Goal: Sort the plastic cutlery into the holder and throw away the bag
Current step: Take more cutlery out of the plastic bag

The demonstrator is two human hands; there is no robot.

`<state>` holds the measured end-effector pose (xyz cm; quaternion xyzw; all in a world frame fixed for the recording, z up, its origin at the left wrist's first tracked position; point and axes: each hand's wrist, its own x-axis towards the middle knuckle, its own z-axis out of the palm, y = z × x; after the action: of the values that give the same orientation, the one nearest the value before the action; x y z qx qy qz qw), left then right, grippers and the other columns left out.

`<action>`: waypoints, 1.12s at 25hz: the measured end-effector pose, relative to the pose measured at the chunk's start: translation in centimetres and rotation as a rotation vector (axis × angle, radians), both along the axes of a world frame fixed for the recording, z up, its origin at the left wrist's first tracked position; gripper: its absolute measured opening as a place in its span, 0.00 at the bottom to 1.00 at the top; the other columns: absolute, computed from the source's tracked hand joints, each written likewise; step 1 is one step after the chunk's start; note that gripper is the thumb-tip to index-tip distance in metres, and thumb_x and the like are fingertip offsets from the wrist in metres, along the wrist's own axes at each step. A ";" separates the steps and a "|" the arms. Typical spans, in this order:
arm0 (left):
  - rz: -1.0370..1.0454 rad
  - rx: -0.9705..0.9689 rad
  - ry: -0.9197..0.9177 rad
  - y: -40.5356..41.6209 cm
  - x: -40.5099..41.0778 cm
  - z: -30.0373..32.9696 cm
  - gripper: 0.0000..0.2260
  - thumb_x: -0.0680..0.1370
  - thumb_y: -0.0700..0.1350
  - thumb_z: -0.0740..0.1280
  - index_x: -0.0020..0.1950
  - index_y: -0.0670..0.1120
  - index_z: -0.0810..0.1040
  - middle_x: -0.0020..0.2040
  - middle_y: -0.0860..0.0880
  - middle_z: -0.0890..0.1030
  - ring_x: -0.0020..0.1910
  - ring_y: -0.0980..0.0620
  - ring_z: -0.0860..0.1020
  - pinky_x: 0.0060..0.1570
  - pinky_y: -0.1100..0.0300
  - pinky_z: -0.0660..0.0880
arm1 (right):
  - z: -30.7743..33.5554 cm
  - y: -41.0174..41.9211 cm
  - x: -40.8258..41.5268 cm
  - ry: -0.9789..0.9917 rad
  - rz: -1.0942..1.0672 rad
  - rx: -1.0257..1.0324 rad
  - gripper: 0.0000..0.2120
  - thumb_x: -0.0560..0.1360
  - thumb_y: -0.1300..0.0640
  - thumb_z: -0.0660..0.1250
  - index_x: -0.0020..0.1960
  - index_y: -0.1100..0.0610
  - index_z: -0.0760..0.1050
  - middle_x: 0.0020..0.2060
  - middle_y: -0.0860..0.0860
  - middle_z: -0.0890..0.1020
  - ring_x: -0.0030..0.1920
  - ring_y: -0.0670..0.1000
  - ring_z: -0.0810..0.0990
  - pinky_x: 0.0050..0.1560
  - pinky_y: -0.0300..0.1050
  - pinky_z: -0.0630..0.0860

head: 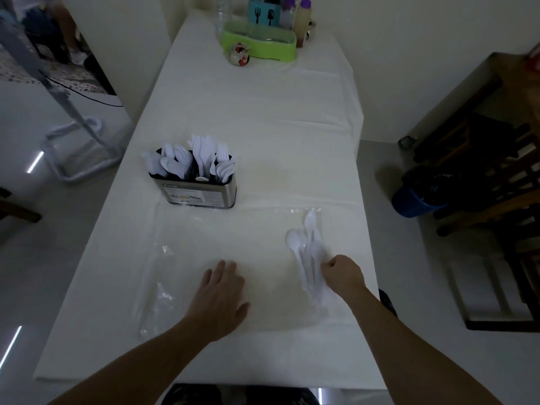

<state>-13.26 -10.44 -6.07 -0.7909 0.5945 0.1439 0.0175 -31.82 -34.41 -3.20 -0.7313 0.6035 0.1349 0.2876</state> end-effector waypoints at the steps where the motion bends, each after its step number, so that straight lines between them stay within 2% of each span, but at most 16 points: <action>1: 0.022 -0.001 0.037 -0.5 -0.8 0.3 0.27 0.76 0.62 0.57 0.68 0.48 0.71 0.73 0.37 0.70 0.71 0.33 0.68 0.65 0.36 0.70 | 0.0 0.6 -0.2 -0.021 -0.013 0.040 0.14 0.78 0.52 0.62 0.36 0.58 0.76 0.30 0.51 0.79 0.31 0.51 0.77 0.29 0.38 0.67; 3: -0.003 -0.005 0.061 -1.2 -2.7 0.4 0.29 0.77 0.63 0.55 0.75 0.51 0.63 0.77 0.39 0.63 0.75 0.33 0.62 0.69 0.36 0.63 | 0.1 2.0 -0.9 -0.085 -0.054 0.124 0.16 0.77 0.53 0.64 0.32 0.58 0.77 0.27 0.51 0.80 0.28 0.51 0.78 0.30 0.39 0.69; 6: -0.019 0.064 0.054 -1.1 -3.9 0.1 0.31 0.77 0.62 0.57 0.77 0.54 0.56 0.80 0.40 0.55 0.77 0.32 0.54 0.70 0.34 0.56 | 0.4 3.6 -2.0 -0.138 -0.103 0.197 0.15 0.75 0.52 0.67 0.33 0.59 0.76 0.26 0.53 0.79 0.25 0.50 0.73 0.30 0.40 0.69; 9: -0.013 0.075 0.046 -0.8 -3.9 -0.1 0.30 0.76 0.62 0.56 0.76 0.52 0.60 0.79 0.40 0.59 0.75 0.31 0.59 0.68 0.34 0.61 | 0.4 4.0 -1.8 -0.199 -0.198 0.164 0.15 0.75 0.54 0.65 0.32 0.58 0.71 0.28 0.53 0.74 0.30 0.53 0.71 0.34 0.44 0.69; 12: 0.050 0.026 0.056 -0.2 -2.1 0.4 0.29 0.77 0.61 0.53 0.76 0.50 0.63 0.77 0.41 0.63 0.74 0.34 0.64 0.67 0.36 0.65 | -0.1 4.1 -1.1 -0.185 -0.217 0.095 0.14 0.77 0.58 0.60 0.34 0.60 0.73 0.32 0.55 0.77 0.32 0.55 0.74 0.38 0.46 0.70; 17: 0.304 -0.016 -0.040 4.2 5.8 1.3 0.31 0.79 0.57 0.50 0.78 0.43 0.60 0.79 0.40 0.60 0.77 0.38 0.59 0.71 0.39 0.62 | -0.4 4.8 -1.2 -0.126 -0.160 -0.040 0.12 0.79 0.57 0.62 0.40 0.58 0.80 0.34 0.53 0.82 0.34 0.54 0.79 0.36 0.43 0.72; 20: 0.394 0.027 -0.027 7.1 9.4 0.9 0.30 0.80 0.53 0.54 0.79 0.41 0.56 0.80 0.41 0.57 0.78 0.40 0.56 0.74 0.42 0.59 | -0.1 4.9 -0.9 -0.127 -0.145 -0.096 0.11 0.78 0.56 0.63 0.40 0.56 0.81 0.33 0.52 0.82 0.34 0.54 0.80 0.36 0.43 0.72; 24: 0.376 0.062 0.037 9.5 10.8 0.4 0.29 0.81 0.51 0.53 0.80 0.41 0.55 0.81 0.42 0.55 0.79 0.42 0.54 0.75 0.44 0.57 | 0.2 5.3 -0.5 -0.132 -0.169 -0.135 0.09 0.78 0.56 0.64 0.43 0.56 0.82 0.35 0.54 0.83 0.36 0.56 0.81 0.38 0.44 0.72; 28: 0.368 0.038 0.018 9.1 10.9 0.8 0.31 0.78 0.52 0.53 0.79 0.42 0.57 0.80 0.41 0.55 0.79 0.40 0.54 0.75 0.42 0.56 | -0.4 5.5 0.2 -0.105 -0.225 -0.156 0.13 0.79 0.57 0.62 0.40 0.61 0.81 0.36 0.58 0.83 0.36 0.59 0.80 0.41 0.48 0.75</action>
<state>-2.37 -1.30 -5.32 -0.8845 0.4370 0.1630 0.0007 -31.67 -28.89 -3.61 -0.6854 0.6743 0.0161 0.2742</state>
